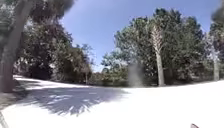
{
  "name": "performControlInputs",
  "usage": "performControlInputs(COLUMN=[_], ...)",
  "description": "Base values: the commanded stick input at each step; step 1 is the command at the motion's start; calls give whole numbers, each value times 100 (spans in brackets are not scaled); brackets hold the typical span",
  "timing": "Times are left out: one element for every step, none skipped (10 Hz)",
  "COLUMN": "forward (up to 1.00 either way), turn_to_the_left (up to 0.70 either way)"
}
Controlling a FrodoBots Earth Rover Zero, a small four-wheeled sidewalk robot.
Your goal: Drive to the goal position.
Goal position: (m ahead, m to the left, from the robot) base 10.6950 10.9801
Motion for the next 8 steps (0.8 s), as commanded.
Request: performControlInputs(forward=[70,70,70,70,70,70,70,70], turn_to_the_left=[14,14,14,14,14,14,14,14])
